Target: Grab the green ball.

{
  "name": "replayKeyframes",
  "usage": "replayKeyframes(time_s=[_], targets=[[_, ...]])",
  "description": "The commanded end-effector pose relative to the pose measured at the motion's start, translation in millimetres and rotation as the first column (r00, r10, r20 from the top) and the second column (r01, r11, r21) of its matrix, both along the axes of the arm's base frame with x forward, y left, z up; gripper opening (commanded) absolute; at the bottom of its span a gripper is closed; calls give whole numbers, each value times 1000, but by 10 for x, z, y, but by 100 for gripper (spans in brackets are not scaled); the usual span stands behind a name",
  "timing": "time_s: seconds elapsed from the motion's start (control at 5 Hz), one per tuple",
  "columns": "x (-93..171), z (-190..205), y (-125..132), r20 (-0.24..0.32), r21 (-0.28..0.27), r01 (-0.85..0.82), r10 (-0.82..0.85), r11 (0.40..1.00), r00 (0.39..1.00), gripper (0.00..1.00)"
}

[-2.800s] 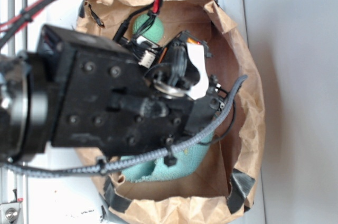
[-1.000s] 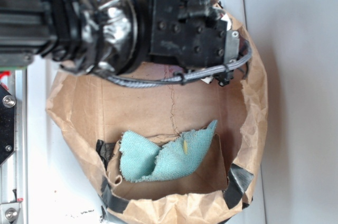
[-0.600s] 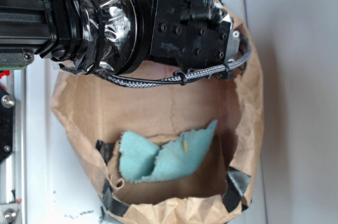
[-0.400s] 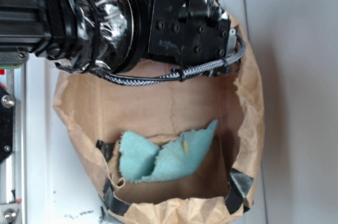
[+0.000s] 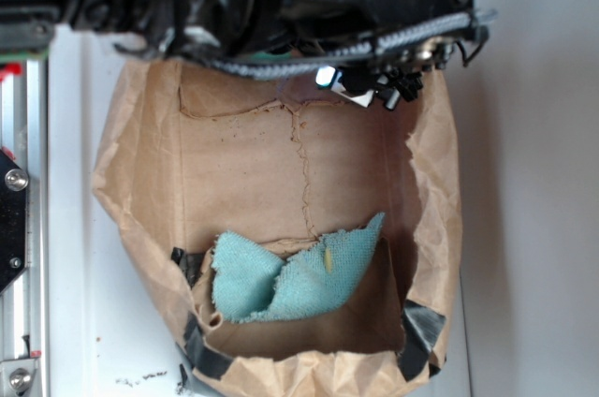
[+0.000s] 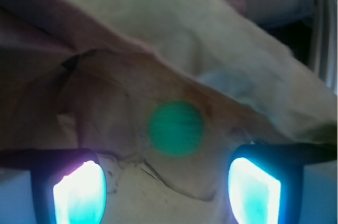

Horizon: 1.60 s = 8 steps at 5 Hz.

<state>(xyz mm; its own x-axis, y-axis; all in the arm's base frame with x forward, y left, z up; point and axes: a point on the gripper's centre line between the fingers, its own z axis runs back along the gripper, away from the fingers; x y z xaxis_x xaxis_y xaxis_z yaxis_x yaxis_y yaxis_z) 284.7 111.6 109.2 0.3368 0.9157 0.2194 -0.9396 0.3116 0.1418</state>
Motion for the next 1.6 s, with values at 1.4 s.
replayKeyframes(time_s=[1.4], targets=[[47,-301,-27,408,-76,-334,335,940,849,100]])
